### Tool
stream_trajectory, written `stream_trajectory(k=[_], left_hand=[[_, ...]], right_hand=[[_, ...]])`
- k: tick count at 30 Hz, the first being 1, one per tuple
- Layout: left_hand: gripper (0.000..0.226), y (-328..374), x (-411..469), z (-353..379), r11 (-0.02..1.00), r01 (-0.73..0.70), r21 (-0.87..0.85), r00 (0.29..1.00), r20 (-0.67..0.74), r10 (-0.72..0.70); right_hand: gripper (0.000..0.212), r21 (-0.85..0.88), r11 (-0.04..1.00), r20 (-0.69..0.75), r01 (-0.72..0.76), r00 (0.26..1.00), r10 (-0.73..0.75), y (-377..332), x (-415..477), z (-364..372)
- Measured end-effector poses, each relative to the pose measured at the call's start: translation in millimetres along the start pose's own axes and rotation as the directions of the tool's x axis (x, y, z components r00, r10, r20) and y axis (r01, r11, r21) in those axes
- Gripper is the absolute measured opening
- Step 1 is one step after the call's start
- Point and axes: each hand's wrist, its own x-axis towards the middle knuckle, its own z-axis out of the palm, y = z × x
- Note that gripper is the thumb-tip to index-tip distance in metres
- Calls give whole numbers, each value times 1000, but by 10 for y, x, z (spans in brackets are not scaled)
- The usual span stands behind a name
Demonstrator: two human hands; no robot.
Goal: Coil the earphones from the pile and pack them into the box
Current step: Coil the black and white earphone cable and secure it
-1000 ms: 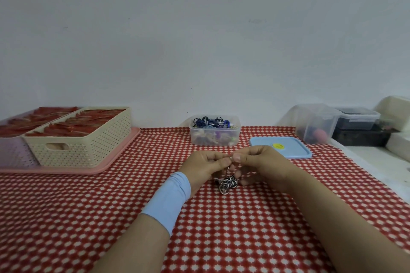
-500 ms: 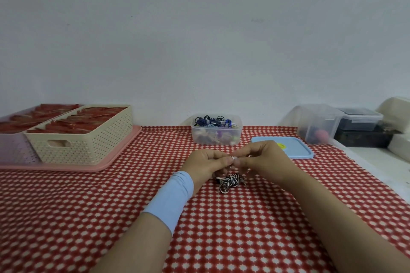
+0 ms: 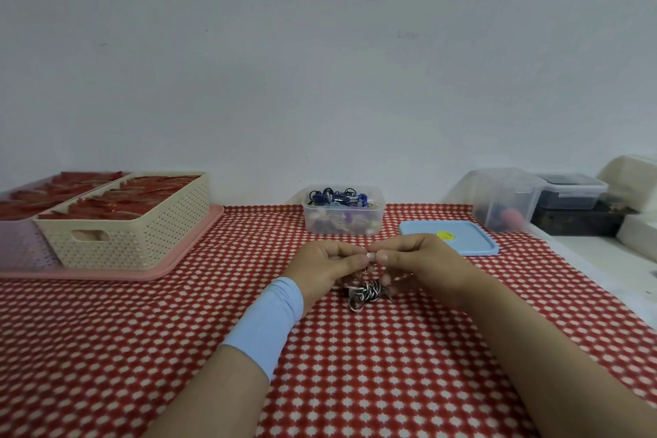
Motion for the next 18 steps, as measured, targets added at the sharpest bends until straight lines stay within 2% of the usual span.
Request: stream_trajectory(k=[6,10,12,14,16,18], left_hand=[[15,24,-17,0,1000,-15,3,998,55,15],[13,31,8,-2,999,-25,-23,1000,0,25],[16,37,1,-15,999,-6,-51,1000,-20,5],[18,49,-14,-42,997,1,-73,999,-44,-5],[23,72,-32,-63,996,-18,-92,998,-53,13],[30,95,-49,-80,995,-39,-92,999,-40,36]], right_hand=[[16,29,996,63,-86,995,84,20,47,-9],[21,85,995,53,-54,997,50,12,52,-2],[16,-35,999,-4,-6,1000,6,12,54,-14],[11,-235,972,-52,17,998,-30,38,69,-40],[18,-420,907,3,24,1000,-25,61,85,-60],[26,-598,800,88,44,996,11,68,88,-32]])
